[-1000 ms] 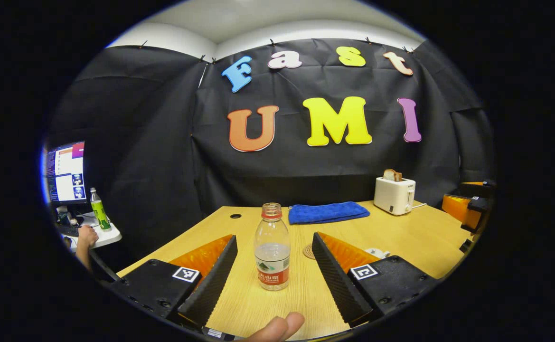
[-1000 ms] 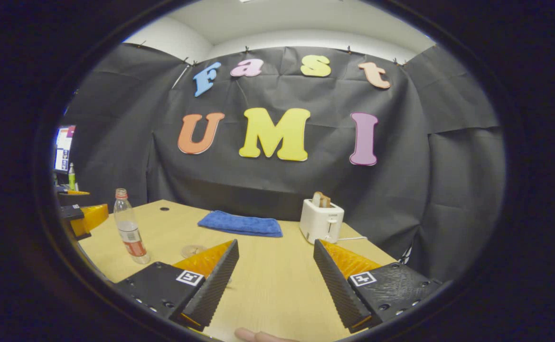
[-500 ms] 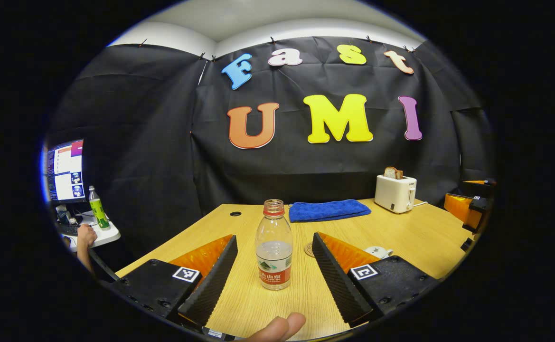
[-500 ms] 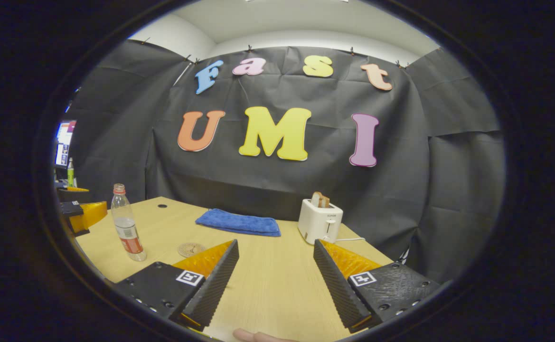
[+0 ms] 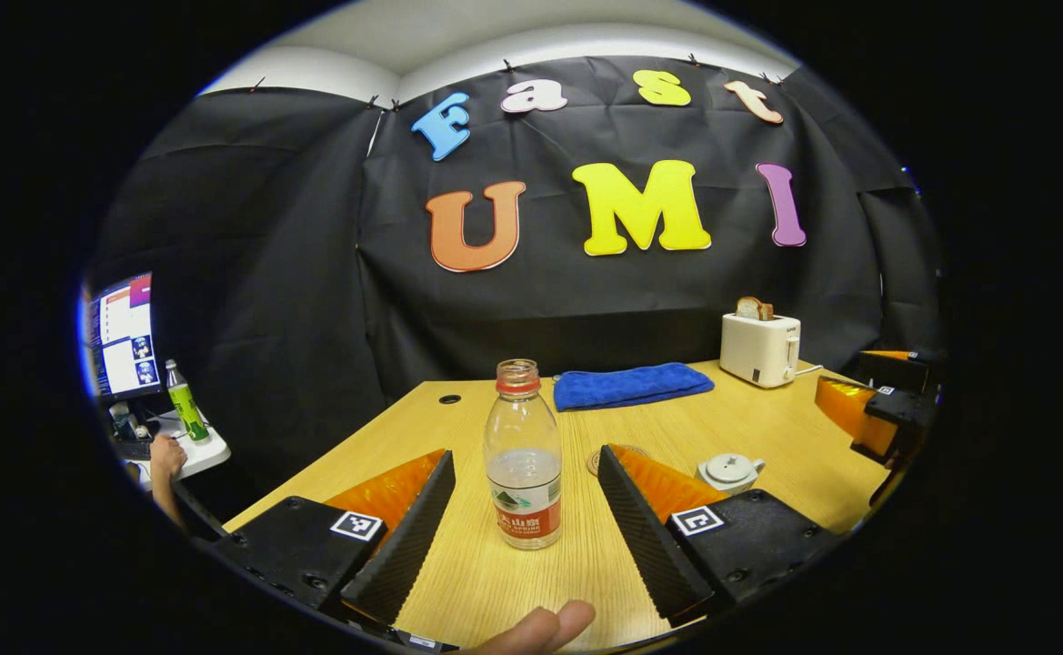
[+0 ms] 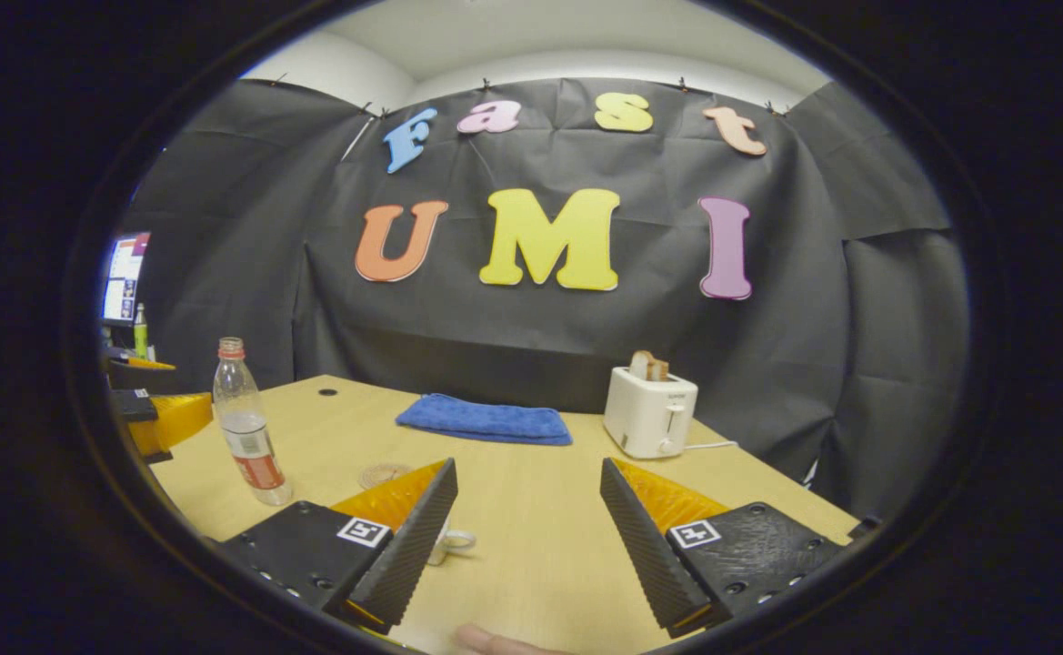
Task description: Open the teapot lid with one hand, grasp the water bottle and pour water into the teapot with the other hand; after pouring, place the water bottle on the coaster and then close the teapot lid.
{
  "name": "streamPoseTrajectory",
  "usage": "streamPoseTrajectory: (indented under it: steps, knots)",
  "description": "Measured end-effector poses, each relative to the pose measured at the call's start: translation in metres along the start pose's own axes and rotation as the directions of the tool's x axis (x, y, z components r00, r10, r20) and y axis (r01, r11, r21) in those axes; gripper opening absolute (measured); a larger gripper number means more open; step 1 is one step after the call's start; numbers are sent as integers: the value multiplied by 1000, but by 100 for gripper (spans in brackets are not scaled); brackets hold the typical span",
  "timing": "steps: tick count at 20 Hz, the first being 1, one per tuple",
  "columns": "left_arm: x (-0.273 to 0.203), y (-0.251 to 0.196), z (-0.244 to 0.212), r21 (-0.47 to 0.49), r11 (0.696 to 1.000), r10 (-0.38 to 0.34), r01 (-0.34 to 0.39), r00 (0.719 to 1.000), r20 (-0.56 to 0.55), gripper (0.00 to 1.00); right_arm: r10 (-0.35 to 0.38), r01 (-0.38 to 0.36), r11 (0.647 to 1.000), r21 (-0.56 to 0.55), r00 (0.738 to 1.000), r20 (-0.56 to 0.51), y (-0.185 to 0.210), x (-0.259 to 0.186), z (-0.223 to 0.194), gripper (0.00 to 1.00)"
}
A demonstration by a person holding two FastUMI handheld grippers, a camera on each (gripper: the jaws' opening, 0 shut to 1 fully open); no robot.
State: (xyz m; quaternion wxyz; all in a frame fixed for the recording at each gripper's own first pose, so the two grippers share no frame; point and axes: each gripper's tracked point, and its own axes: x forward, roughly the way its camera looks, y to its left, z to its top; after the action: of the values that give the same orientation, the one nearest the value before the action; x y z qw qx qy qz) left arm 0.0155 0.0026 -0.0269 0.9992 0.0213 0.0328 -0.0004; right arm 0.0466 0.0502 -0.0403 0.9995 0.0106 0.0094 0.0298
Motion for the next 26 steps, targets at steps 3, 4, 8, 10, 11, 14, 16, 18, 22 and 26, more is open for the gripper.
streamPoseTrajectory:
  steps: [3,4,8,10,11,14,16,18,22,26]
  knots:
    - [0,3,0,1,1000,1,-1,1000,0,99,45,-44,999,14,999,-13,20,16,-14,98]
    - [0,4,0,-2,1000,2,-2,1000,0,99,54,-54,998,15,998,-13,25,21,-16,96]
    - [2,8,-3,-10,1000,8,-8,1000,-10,99,95,-95,995,-8,995,-9,50,41,-28,97]
    - [3,10,-5,-14,1000,12,-12,1000,-17,99,108,-109,994,-28,994,-19,61,50,-37,95]
    - [4,11,-6,-17,1000,14,-15,1000,-21,99,116,-117,992,-41,993,-24,67,56,-42,95]
    - [6,18,-10,-28,999,31,-32,999,-37,99,146,-150,987,-57,987,-69,82,65,-62,78]
    - [6,21,-10,-37,999,34,-35,999,-38,99,151,-155,988,-30,984,-92,85,68,-71,70]
    - [7,22,-10,-47,998,35,-37,999,-41,99,173,-174,985,-2,980,-96,91,72,-74,70]
    - [9,23,-15,-46,998,39,-42,998,-56,99,213,-214,977,-2,972,-99,98,78,-77,54]
    - [8,24,-14,-52,998,38,-41,998,-59,99,215,-214,977,28,971,-104,98,81,-77,13]
